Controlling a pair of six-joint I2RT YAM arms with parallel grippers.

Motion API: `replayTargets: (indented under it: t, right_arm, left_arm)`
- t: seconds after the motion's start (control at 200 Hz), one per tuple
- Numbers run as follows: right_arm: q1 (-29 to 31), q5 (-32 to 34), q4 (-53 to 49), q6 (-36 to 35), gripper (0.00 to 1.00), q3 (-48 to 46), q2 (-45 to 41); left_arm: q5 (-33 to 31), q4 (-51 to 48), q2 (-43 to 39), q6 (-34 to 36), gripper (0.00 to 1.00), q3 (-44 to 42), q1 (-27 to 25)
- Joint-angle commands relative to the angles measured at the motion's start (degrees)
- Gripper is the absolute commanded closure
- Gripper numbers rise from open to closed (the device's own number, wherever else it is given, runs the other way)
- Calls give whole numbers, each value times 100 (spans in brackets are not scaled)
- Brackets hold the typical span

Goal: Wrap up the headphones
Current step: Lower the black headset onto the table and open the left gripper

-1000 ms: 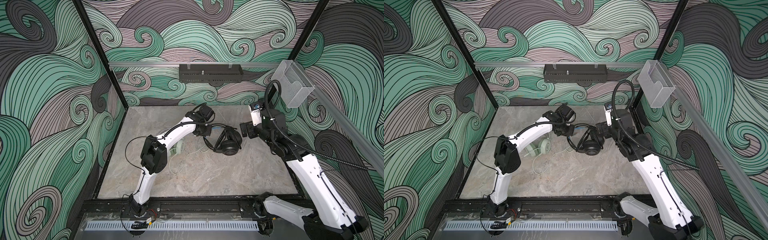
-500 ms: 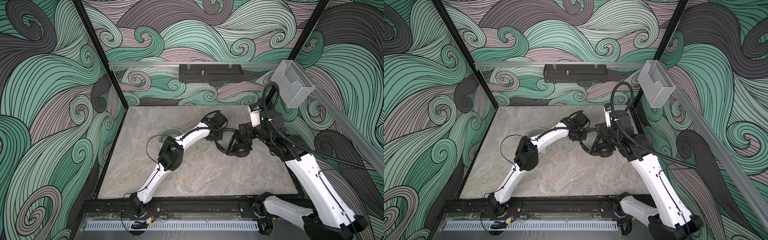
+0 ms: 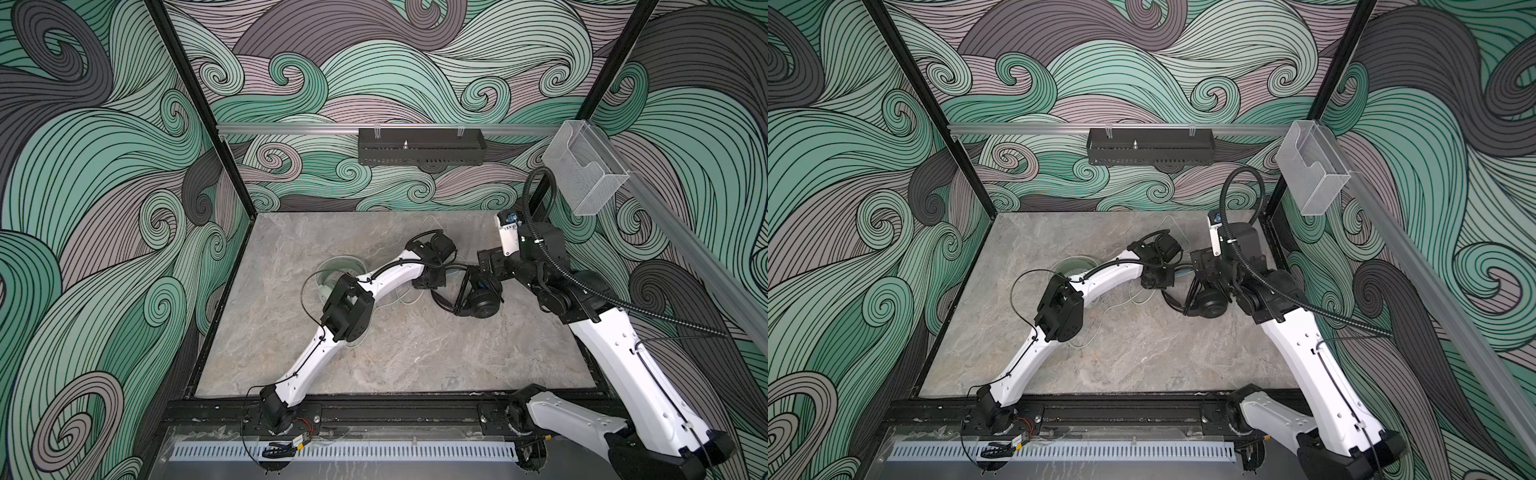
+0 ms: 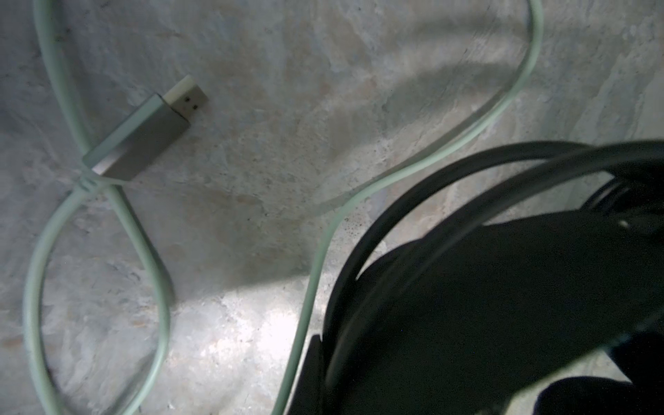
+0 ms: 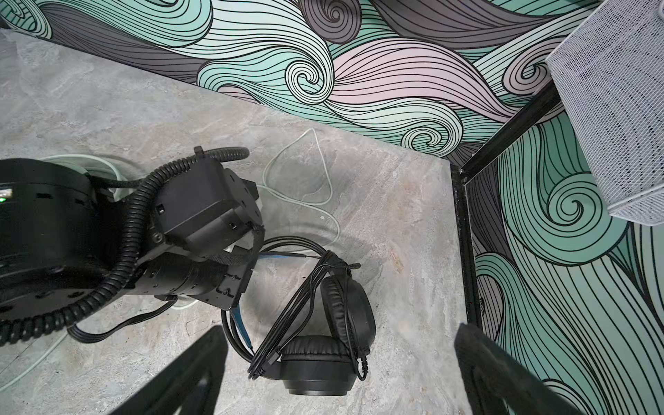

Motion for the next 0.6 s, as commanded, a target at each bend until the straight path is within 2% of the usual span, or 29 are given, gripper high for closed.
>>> replayTargets:
  t: [0.0, 0.35, 0.52, 0.595]
  right_arm:
    - [-32, 52, -18, 59, 0, -38, -98]
    - [20, 16, -20, 84, 0, 5, -54]
    - [46, 22, -36, 76, 1, 18, -42]
    - [46, 31, -33, 63, 0, 23, -47]
  left_arm:
    - [163, 31, -47, -315, 100, 72, -88]
    - [294, 107, -48, -331, 98, -219, -211]
    - [433, 223, -53, -329, 93, -335, -238]
    - [509, 284, -66, -320, 88, -407, -240]
